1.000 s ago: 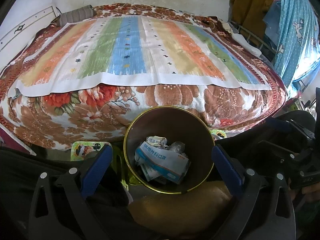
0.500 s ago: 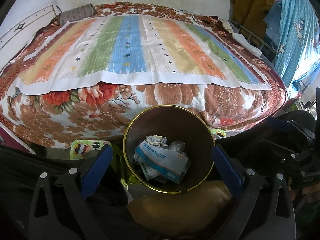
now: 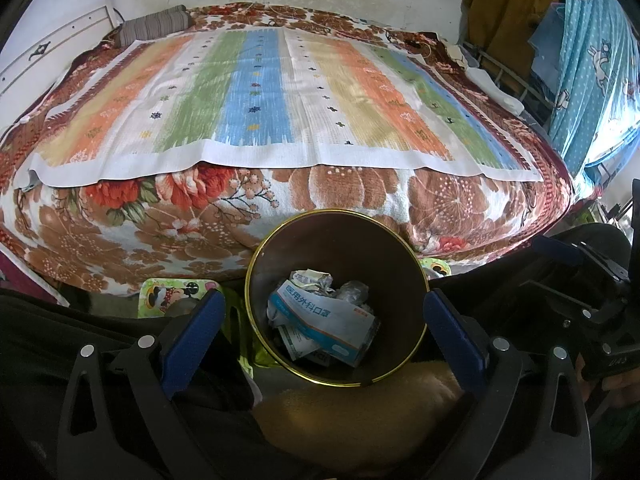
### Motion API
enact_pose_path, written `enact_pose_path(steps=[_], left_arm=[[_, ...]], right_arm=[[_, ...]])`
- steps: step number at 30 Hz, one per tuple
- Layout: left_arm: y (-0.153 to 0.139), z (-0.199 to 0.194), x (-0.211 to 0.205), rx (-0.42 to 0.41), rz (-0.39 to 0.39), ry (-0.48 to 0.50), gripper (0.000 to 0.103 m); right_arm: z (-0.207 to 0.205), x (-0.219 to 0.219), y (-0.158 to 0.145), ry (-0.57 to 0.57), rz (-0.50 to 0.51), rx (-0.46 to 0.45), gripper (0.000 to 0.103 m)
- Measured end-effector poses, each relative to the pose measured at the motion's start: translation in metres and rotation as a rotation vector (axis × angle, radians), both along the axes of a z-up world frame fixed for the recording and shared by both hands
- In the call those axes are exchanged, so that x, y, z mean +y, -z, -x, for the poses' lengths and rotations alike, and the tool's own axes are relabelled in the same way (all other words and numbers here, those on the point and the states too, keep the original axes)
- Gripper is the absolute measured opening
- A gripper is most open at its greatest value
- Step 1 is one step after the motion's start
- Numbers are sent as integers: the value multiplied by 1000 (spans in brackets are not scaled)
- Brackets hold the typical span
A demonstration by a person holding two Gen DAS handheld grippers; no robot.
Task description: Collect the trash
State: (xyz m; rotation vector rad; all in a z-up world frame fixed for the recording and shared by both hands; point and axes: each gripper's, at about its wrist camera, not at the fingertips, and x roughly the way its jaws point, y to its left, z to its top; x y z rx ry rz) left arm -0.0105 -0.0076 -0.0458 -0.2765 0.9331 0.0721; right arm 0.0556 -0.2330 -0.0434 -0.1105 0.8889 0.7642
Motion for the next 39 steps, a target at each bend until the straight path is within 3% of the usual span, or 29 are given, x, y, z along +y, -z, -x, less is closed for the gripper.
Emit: enact_pose_path(steps=[39], left_arm=[[2,1,0,1,8,5,97]], right_arm=[[-1,0,0,0,-4,3,94]])
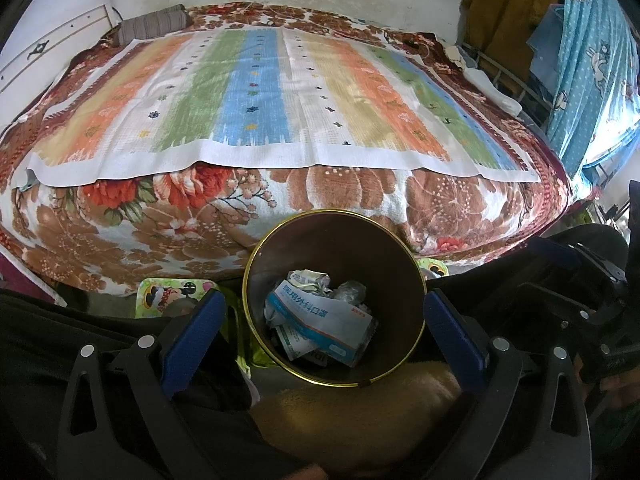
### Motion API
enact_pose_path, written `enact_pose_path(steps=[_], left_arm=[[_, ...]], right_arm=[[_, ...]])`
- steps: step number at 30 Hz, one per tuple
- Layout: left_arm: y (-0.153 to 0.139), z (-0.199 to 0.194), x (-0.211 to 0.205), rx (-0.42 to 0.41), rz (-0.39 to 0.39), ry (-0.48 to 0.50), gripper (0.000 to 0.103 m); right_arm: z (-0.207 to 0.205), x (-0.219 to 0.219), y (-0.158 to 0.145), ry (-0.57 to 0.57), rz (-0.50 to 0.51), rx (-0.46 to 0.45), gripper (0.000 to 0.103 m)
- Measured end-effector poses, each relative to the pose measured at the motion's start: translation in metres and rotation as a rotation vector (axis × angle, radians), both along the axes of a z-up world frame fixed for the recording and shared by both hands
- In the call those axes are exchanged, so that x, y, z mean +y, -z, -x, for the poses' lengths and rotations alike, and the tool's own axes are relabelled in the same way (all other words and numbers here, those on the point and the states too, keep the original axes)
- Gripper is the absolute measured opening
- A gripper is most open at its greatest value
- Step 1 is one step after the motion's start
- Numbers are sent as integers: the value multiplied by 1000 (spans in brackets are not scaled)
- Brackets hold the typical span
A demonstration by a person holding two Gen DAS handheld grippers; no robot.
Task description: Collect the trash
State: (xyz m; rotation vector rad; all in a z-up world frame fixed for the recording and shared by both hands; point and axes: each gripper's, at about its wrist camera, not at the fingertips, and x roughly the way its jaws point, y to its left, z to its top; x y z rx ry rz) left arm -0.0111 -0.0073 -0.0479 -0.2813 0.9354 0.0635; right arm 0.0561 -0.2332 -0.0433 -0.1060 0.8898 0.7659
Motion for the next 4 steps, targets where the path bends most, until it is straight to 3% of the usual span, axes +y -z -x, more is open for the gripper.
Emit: enact_pose_path(steps=[4], left_arm=[[1,1,-2,3,7,-2,97]], right_arm=[[0,-1,0,0,0,0,94]])
